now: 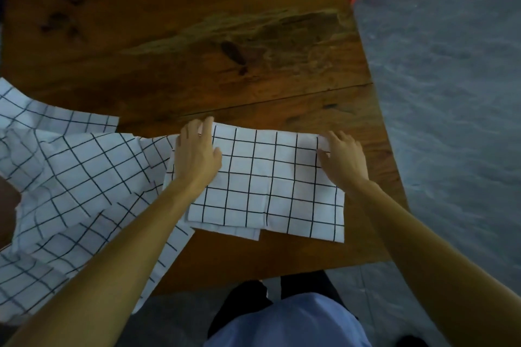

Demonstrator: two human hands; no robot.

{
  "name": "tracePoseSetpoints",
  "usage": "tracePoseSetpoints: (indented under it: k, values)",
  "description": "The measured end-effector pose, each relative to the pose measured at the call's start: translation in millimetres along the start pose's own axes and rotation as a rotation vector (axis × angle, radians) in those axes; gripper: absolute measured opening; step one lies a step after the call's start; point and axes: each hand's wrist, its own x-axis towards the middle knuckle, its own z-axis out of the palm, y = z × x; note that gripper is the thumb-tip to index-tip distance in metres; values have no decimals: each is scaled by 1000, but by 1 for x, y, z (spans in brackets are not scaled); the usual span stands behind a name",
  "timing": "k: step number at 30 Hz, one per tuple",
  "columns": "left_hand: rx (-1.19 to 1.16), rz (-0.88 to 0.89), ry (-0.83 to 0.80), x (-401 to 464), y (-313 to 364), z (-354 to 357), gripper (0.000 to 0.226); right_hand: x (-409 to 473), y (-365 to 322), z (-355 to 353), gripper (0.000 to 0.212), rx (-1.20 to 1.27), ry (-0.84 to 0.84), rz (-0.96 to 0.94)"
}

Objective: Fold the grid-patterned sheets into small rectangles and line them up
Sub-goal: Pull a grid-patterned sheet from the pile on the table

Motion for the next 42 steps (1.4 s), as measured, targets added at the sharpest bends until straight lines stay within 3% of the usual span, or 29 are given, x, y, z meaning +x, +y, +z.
tracePoseSetpoints:
  k: [3,6,11,15,20,42]
  values:
    - [-36,104,16,-18,15,13,61,-4,-7,7,55,49,90,14]
    - [-86,182,-82,-43,28,31,57,-24,-27,16,48,54,147,-49]
    - [-19,186,-251,-66,23,73,63,-80,-57,59,53,-41,-69,-219]
    - [53,220,-221,-63,16,91,65,-97,-49,98,61,-117,-111,-184]
    - [-41,270,-126,-68,12,95,64,-99,-48,106,64,-147,-45,-158]
    - [-3,283,-145,-76,7,101,66,-108,-51,106,68,-119,-8,-90]
